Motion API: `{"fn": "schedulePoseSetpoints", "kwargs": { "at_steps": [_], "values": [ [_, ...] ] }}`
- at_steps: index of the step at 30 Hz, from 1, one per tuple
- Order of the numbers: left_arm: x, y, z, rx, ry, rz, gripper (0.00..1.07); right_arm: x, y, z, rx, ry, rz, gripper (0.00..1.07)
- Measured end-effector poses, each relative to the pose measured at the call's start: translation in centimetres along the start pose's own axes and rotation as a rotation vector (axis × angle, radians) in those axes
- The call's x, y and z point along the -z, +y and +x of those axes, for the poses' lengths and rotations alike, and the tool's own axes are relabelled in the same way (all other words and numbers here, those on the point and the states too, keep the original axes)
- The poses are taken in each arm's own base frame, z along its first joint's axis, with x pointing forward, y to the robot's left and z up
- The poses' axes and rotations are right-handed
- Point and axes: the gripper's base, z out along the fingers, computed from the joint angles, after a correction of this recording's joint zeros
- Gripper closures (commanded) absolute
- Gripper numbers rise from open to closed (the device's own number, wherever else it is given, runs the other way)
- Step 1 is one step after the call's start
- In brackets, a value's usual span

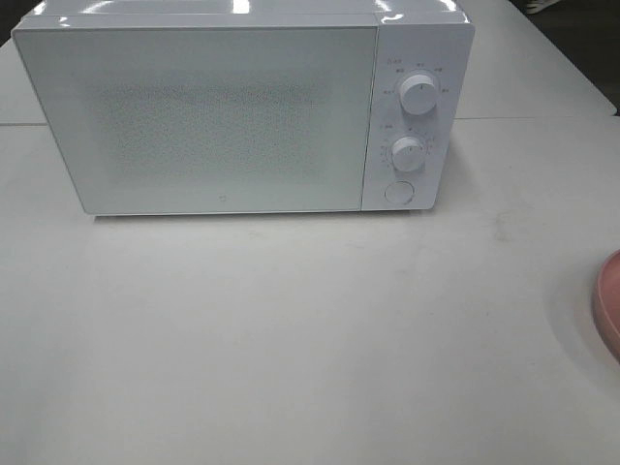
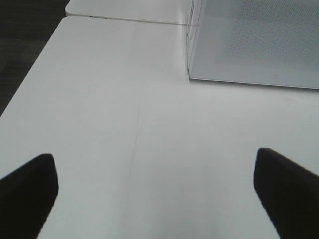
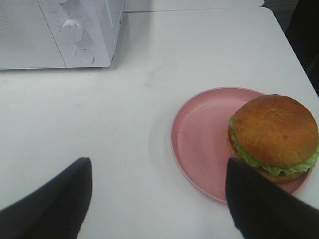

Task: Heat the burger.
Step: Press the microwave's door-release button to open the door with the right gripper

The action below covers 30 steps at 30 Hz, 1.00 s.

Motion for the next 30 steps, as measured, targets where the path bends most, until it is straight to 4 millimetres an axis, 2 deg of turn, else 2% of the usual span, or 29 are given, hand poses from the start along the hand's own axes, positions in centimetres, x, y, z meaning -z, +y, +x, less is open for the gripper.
{"fn": "schedulePoseSetpoints", "kwargs": {
  "at_steps": [18,21,30],
  "values": [
    [0.0,0.0,0.0,0.000,0.000,0.000,0.07,0.3,0.0,-0.3,-0.002,-0.014,-0.002,0.35],
    [0.0,0.0,0.0,0.000,0.000,0.000,0.07,0.3,0.1,-1.1,0.000,-0.008,-0.001,0.35],
    [0.0,0.0,0.0,0.000,0.000,0.000,0.07,-2.5,0.9,-3.9,0.021,0.033,-0.007,0.35]
  ]
}}
